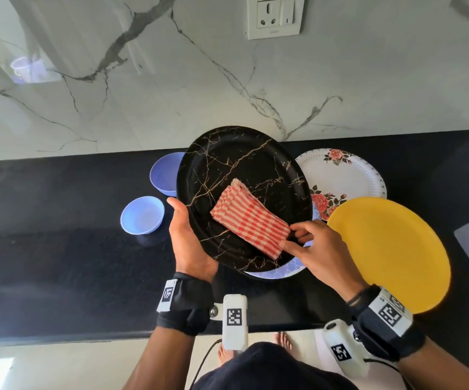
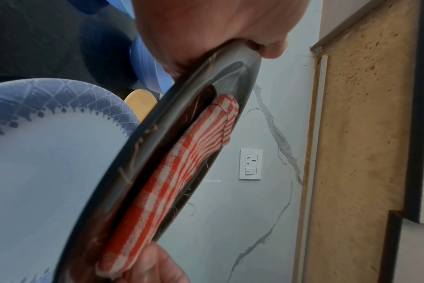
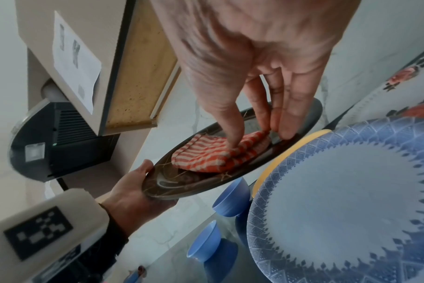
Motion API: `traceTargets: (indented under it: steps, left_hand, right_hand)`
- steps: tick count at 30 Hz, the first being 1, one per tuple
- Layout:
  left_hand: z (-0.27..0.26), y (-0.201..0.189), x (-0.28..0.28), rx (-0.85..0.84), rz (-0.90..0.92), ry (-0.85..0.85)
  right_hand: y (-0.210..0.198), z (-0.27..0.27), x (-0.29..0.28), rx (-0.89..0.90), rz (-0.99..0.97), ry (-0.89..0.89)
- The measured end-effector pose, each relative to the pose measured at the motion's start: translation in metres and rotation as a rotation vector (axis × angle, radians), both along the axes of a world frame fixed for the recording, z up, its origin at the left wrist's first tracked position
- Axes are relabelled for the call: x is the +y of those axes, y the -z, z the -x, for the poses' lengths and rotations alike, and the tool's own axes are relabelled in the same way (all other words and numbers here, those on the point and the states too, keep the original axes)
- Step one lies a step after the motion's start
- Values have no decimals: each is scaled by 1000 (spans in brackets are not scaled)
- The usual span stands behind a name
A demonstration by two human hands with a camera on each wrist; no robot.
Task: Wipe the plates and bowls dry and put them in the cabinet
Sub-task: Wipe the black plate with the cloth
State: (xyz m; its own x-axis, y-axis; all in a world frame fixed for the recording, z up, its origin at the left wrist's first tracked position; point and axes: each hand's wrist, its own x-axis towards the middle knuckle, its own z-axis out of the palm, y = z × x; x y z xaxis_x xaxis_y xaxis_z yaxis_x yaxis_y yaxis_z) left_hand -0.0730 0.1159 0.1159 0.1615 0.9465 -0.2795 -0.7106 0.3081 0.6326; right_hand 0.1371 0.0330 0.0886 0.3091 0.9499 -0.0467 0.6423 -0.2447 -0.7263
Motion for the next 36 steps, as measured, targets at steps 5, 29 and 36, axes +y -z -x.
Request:
traceTargets:
  steps: [5,29,36]
  left_hand:
    - [-13,-11,-6,9,-5,-28]
    - [-20,13,3,-159,89,252]
    - [-21,13,-2,-123,161,339]
  right_hand:
    - [8,-5,5,184,2,108]
    - [-9,21,-5,134,-147,-743]
    - [1,29,22,-237,-84,-808]
